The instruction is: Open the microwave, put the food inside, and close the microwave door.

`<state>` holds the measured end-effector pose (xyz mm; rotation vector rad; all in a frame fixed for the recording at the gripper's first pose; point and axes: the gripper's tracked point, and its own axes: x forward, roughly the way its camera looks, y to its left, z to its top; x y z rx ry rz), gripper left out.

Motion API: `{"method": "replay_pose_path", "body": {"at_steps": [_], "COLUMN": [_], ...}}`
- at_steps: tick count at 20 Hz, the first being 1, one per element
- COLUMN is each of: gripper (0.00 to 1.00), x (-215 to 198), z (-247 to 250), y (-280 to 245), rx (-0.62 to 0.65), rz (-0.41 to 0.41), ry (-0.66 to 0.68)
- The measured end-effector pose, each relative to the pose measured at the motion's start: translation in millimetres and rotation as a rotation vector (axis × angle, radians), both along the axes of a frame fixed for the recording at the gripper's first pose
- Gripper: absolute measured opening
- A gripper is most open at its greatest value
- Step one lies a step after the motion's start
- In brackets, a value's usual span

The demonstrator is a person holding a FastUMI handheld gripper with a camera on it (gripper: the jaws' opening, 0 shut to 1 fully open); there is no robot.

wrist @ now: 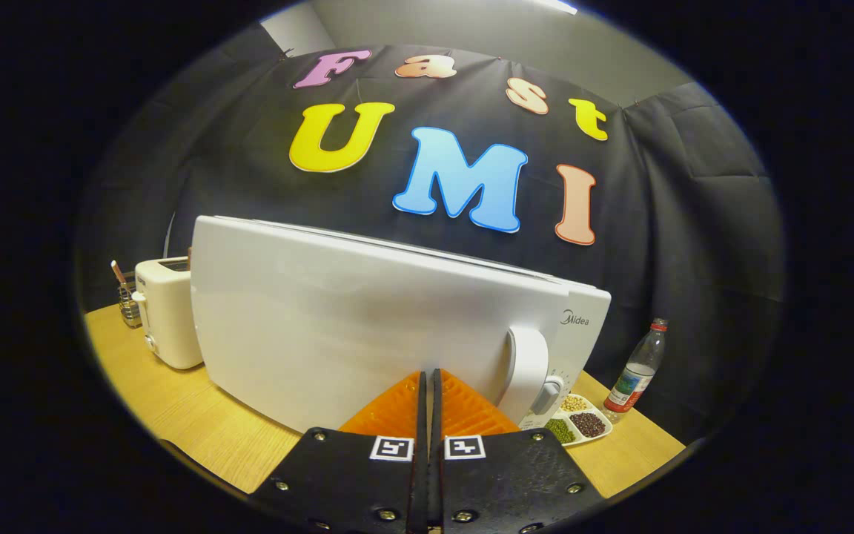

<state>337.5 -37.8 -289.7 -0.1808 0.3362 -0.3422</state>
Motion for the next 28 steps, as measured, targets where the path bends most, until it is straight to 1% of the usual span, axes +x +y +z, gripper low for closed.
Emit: {"method": "replay_pose_path", "body": {"at_steps": [1, 2, 4, 5, 6, 7, 8, 9, 11, 12, 13, 15, 17, 18, 23, 26, 28], "gripper": [0.01, 0.01, 0.02, 0.02, 0.02, 0.02, 0.04, 0.04, 0.05, 0.06, 0.06, 0.06, 0.06, 0.06, 0.06, 0.06, 0.06], "x": [5, 8, 10, 19, 17, 19, 17, 16, 19, 18, 15, 2, -16, -26, -85, -115, -136], "z": [-1, -4, -2, -1, -16, -8, -10, -7, -6, -9, -15, -27, -26, -24, 1, 37, 76], "y": [-6, -6, -8, -10, -15, -13, -10, -11, -11, -12, -10, 6, 3, 5, -6, -8, -7], "rx": [-0.011, -0.016, -0.066, -0.042, 0.039, 0.054, 0.032, -0.016, -0.039, -0.023, 0.028, 0.200, 0.287, 0.316, 0.363, 0.338, 0.330], "rz": [-0.012, -0.011, -0.005, -0.006, -0.028, -0.034, -0.024, -0.014, -0.005, 0.002, 0.014, 0.059, 0.058, 0.072, 0.120, 0.164, 0.198], "ry": [-0.002, 0.002, -0.003, -0.025, 0.009, -0.025, -0.013, -0.016, -0.011, -0.003, 0.026, 0.053, 0.053, 0.046, 0.002, -0.047, -0.089]}}
